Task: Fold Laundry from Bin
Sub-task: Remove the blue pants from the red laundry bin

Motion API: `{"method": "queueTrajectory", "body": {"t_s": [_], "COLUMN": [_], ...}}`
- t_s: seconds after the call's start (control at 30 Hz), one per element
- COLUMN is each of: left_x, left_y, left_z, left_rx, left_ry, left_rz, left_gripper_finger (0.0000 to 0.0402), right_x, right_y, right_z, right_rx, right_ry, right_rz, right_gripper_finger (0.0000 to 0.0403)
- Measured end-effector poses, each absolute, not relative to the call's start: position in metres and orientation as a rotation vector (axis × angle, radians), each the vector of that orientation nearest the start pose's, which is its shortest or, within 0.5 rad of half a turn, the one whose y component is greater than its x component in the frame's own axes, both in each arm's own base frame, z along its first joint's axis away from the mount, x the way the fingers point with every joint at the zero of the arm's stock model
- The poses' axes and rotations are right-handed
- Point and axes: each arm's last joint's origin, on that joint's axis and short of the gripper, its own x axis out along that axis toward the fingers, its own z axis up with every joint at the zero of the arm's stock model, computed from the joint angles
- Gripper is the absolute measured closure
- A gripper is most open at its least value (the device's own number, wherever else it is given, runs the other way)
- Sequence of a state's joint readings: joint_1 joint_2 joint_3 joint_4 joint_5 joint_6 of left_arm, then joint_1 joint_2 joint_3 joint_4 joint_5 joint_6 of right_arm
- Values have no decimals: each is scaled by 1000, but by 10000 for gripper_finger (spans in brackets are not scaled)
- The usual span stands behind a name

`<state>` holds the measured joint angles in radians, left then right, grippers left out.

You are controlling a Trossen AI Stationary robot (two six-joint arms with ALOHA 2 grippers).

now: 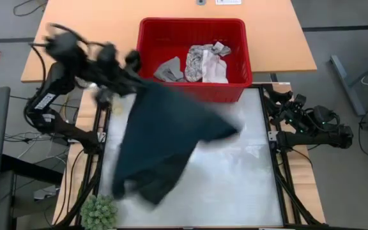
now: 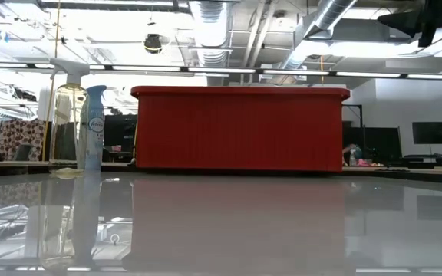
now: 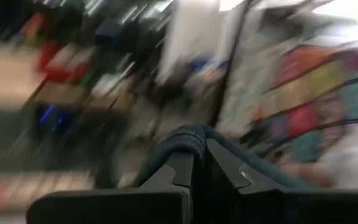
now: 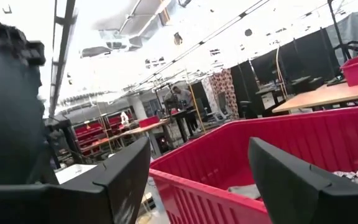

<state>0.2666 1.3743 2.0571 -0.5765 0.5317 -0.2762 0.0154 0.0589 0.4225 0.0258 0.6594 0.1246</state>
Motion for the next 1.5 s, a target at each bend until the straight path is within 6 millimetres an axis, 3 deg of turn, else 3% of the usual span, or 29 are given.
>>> {"method": "queueTrajectory", "body": {"t_s": [0.17,0.37,0.5,0.6,0.87,1.13,1.27,1.5], "left_x": [243,304,339,353,346,329,323,324], "left_y": [48,55,55,47,27,7,1,4], "left_z": [537,501,483,480,492,506,502,465], "left_rx": [-366,-410,-469,-463,-316,-444,-537,-535], "left_ry": [201,318,343,320,247,277,377,636], "left_rz": [-68,-68,-183,-353,-515,-646,-624,-386], "left_gripper_finger": [392,391,384,364,260,150,136,137], "right_x": [50,53,54,54,56,56,57,66], "right_y": [-17,-17,-17,-16,-13,-13,-13,-12], "right_z": [291,280,278,278,279,279,278,276], "right_rx": [315,386,417,423,420,416,410,394], "right_ry": [-380,-296,-287,-287,-268,-265,-256,-203], "right_rz": [-600,-600,-597,-582,-468,-467,-469,-449], "right_gripper_finger": [106,106,106,106,106,106,106,106]}}
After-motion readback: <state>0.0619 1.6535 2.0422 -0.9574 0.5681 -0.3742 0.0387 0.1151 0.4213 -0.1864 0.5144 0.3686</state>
